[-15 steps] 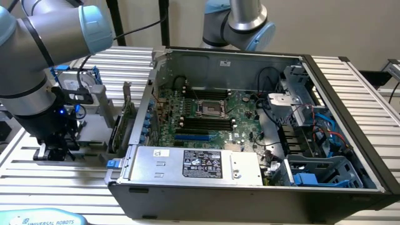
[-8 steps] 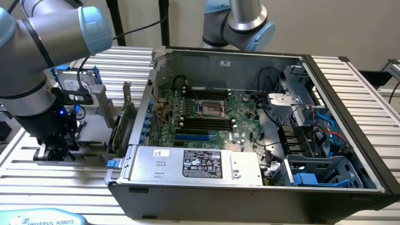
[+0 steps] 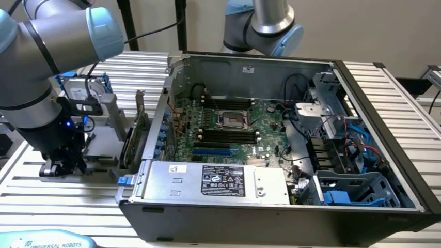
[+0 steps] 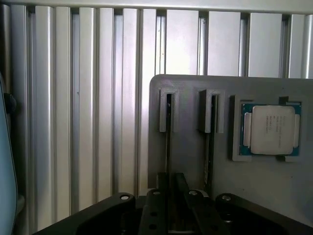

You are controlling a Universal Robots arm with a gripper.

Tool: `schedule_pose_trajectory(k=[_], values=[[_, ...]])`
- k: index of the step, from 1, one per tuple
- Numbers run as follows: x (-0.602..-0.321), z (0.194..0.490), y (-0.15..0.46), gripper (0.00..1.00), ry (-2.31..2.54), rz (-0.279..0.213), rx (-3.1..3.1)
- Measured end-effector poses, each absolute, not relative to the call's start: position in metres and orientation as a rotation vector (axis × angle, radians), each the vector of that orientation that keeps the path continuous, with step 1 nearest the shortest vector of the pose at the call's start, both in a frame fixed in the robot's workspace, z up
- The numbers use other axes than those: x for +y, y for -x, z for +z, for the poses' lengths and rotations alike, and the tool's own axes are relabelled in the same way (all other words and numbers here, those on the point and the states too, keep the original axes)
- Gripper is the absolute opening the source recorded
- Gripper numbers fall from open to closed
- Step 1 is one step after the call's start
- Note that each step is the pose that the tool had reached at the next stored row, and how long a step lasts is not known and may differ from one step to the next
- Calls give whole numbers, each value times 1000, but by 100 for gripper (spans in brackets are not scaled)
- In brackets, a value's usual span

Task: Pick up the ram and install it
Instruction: 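Pick up the ram and move it above insertion slot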

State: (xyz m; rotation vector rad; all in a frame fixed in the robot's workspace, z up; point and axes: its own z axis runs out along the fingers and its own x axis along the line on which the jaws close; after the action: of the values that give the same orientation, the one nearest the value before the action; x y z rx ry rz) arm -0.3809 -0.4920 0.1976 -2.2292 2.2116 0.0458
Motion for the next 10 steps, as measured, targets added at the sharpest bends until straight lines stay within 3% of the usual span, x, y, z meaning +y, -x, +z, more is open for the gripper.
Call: schedule_pose_trajectory(k=[5,6,10], values=[[-492,197,381,19,2229,46,2212],[-492,197,381,13,2229,46,2212],[-492,197,381,13,2229,46,2211]])
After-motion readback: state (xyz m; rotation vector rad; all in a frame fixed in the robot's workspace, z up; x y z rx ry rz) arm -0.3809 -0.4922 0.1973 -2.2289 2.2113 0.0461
